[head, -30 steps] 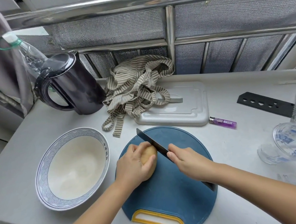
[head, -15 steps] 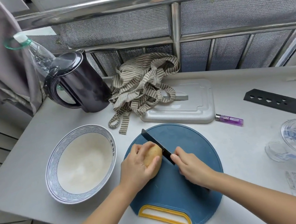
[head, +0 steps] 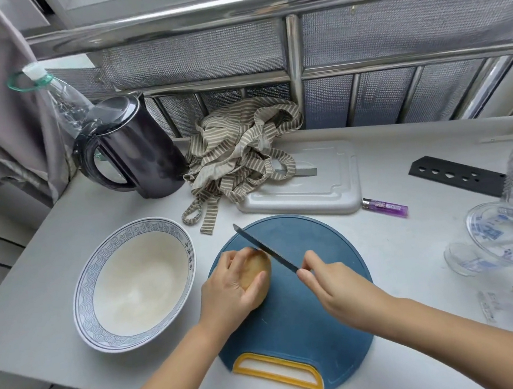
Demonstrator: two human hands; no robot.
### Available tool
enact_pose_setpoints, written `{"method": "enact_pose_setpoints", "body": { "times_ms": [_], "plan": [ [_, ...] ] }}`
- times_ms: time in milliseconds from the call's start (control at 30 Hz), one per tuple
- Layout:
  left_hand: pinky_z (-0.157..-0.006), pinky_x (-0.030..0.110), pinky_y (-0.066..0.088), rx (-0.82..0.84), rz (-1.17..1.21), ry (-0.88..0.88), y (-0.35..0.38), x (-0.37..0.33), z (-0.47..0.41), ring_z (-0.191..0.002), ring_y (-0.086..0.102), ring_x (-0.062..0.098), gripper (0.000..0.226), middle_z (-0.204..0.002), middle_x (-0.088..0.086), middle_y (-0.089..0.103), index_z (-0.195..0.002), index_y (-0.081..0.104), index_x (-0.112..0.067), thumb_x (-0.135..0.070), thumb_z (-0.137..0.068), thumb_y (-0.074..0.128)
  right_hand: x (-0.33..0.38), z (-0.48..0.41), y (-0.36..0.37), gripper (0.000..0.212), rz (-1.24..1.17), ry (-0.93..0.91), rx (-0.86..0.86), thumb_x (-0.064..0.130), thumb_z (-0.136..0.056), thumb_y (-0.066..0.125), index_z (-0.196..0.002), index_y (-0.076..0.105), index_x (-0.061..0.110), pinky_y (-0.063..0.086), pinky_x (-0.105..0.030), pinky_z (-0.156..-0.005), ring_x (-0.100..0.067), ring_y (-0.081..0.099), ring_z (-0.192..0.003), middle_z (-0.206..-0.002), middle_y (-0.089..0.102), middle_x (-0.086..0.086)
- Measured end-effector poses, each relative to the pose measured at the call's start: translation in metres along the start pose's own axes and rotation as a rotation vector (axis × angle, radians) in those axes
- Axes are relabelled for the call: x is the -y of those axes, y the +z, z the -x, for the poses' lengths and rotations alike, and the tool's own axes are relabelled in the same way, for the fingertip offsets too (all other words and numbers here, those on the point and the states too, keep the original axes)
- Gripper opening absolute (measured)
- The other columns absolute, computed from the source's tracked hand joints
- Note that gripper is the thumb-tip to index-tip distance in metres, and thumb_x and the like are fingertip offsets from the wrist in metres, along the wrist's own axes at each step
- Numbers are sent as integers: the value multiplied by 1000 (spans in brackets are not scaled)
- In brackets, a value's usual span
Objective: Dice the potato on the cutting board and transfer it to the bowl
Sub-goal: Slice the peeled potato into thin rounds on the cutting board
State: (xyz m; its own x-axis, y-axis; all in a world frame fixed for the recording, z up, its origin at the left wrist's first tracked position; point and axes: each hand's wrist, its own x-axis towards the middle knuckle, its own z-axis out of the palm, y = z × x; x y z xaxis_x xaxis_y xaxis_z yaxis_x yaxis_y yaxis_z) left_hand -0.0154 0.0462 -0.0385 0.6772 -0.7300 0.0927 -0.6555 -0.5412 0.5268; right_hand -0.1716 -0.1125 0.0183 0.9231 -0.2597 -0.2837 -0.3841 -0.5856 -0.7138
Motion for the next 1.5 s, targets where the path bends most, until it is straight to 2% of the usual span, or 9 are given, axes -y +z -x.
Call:
{"method": "enact_pose_setpoints", "body": {
  "times_ms": [133,333,533,767,967,1100,1367,1500],
  "plan": [
    [-72,29,48,-24,9,3,1,-1,0,-93,60,12,45,-109,-16,54,-120,41,-48,-66,-79,42,2,1,0,29,-33,-6,-4,39,-104,26,-80,27,24,26,-35,-56,-20,34,-56,-58,38,-1],
    [-73,28,47,-36,17,-8,1,-2,0,-93,60,14,47,-109,-13,55,-122,39,-49,-67,-79,41,5,3,-2,29,-49,-21,9,38,-104,26,-82,29,19,24,-32,-53,-17,29,-53,-58,35,-2],
    [-67,27,46,-59,18,1,2,-2,2,-87,62,15,43,-105,-12,55,-118,43,-45,-63,-79,45,3,6,8,28,46,-56,-11,39,-104,26,-83,25,20,28,-39,-57,-23,31,-54,-57,35,-4],
    [-64,28,48,-96,63,27,3,2,6,-83,60,11,37,-101,-17,54,-110,50,-40,-62,-80,50,5,14,26,25,88,-58,-26,41,-103,24,-81,16,31,38,-47,-61,-30,40,-56,-57,39,-3],
    [-66,34,52,-97,83,42,3,3,5,-86,61,11,40,-105,-15,55,-117,50,-42,-60,-80,52,9,12,22,26,19,-62,-10,39,-104,25,-80,19,30,34,-43,-59,-23,34,-52,-56,37,-2],
    [-66,33,53,-106,92,53,4,5,7,-86,59,9,42,-105,-14,55,-118,49,-42,-59,-80,53,10,10,14,26,7,-65,22,40,-104,24,-81,22,26,28,-39,-57,-22,31,-53,-57,36,-2],
    [-66,33,53,-88,104,66,2,7,6,-86,62,13,39,-104,-17,53,-115,50,-41,-60,-81,53,13,13,12,22,111,-78,38,41,-104,21,-87,22,27,36,-45,-60,-26,36,-56,-58,37,-1],
    [-67,33,53,-81,101,61,2,8,5,-87,62,12,39,-105,-17,54,-114,52,-39,-59,-81,54,11,13,14,21,126,-75,40,40,-104,21,-86,19,29,35,-43,-59,-25,36,-55,-58,37,-1]
  ]
}}
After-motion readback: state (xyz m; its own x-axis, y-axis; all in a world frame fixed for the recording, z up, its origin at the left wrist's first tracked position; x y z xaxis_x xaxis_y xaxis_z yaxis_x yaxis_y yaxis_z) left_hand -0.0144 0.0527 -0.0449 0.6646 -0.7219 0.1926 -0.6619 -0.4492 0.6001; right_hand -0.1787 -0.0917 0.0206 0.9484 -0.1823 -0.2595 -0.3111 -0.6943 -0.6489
